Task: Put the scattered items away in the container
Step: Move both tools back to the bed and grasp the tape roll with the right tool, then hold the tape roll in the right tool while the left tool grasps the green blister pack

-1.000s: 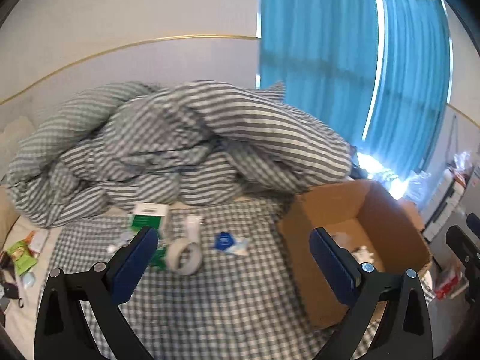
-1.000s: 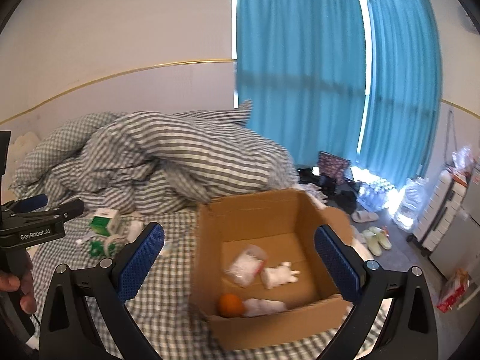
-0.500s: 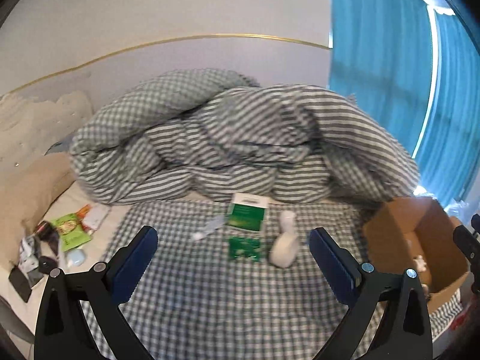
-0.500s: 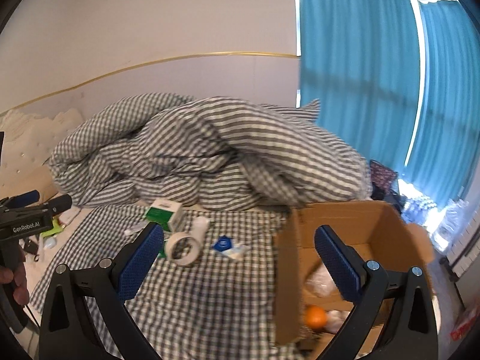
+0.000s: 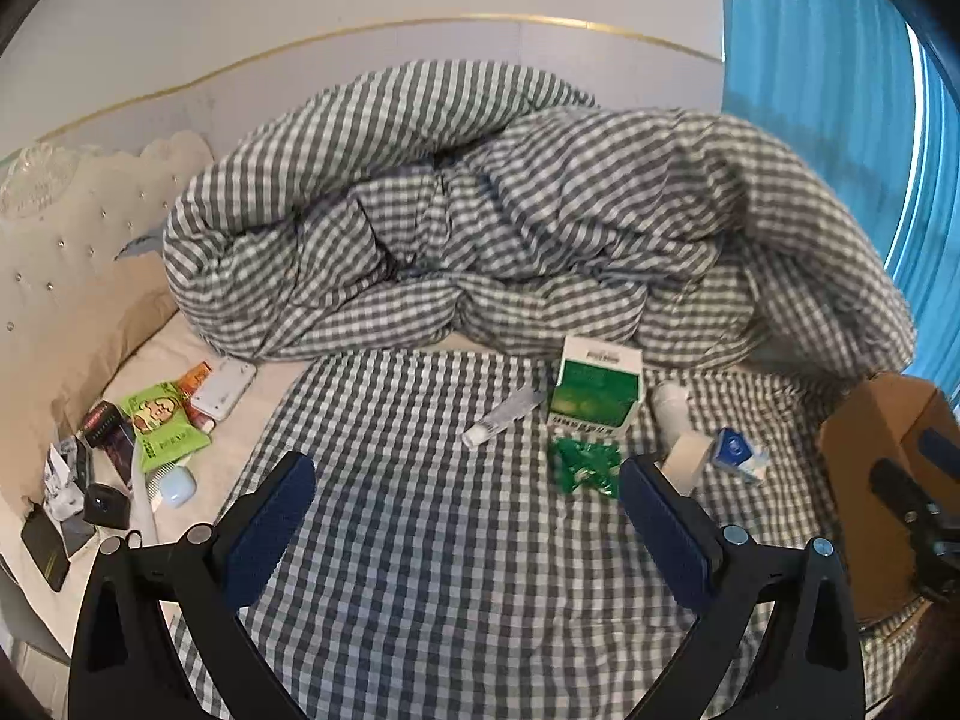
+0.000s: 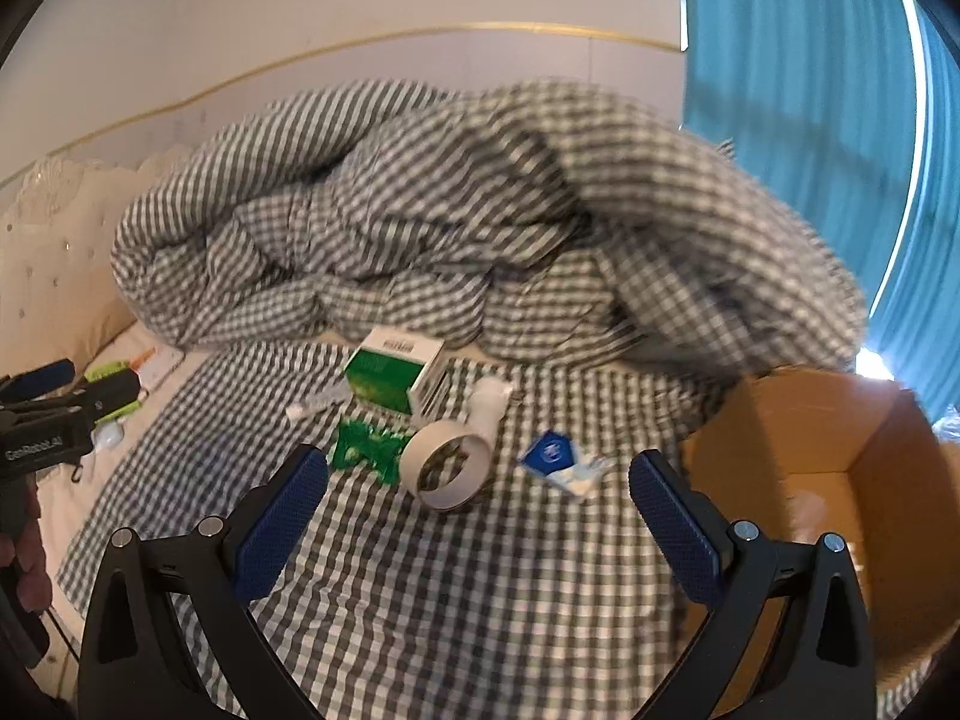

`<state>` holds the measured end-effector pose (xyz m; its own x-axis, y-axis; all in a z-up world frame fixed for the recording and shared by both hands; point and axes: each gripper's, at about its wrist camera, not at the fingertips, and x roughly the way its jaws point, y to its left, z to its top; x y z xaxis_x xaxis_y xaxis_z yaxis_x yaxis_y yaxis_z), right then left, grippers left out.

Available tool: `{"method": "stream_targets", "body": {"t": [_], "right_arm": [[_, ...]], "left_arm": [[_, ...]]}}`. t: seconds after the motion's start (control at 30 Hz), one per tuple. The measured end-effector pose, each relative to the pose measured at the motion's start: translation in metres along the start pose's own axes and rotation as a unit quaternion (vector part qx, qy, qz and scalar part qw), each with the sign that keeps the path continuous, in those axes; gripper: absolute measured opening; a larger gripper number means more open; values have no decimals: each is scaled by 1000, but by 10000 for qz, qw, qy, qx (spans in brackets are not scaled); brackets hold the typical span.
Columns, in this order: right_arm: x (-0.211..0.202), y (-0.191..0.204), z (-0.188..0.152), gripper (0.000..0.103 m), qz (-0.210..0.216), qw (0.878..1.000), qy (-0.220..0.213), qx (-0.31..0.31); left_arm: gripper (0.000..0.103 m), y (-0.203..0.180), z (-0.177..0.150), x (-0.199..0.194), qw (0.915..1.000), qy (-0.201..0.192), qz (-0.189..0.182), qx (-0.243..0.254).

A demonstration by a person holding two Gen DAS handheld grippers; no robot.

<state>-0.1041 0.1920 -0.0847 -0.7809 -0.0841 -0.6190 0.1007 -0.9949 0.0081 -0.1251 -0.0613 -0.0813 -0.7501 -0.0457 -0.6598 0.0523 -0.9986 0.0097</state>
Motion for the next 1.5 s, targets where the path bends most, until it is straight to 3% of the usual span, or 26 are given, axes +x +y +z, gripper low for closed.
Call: {"method": "stream_targets", "body": {"t": [0.43,0.53,0.63,0.7,0.77,0.87,0.9,0.93,1.0,1.5], "right_arm": [[120,18,-23,100,484,9961,727,92],[146,17,-28,97,585,9941,903,144],[167,17,-32,85,660,9922,1041,179],[177,19,-34,72,697,9912,1109,174],[188,23,-35,51,751,9898,1202,126],[200,28,-36,43,805,9886,1274,70],[204,29,-37,35,851,9877,1308,76],[208,30,-37,15,945,9861,1363,80],[212,33,-38,3,962,9855,1396,11],[157,8,-9,3,811,9930,846,-173]], "left_arm": [[103,15,-18,71,9993,371,25,6],[103,19,-23,84,9989,463,-15,-81],[103,19,-26,99,9983,559,-55,-126],[103,17,-28,109,9979,629,-57,-124],[103,14,-30,118,9976,678,-76,-123],[103,10,-31,129,9971,734,-126,-132],[103,8,-31,131,9970,745,-139,-132],[103,6,-31,134,9969,755,-153,-126],[103,3,-32,140,9967,784,-180,-108],[103,-54,-27,190,9928,995,-668,-8]]}}
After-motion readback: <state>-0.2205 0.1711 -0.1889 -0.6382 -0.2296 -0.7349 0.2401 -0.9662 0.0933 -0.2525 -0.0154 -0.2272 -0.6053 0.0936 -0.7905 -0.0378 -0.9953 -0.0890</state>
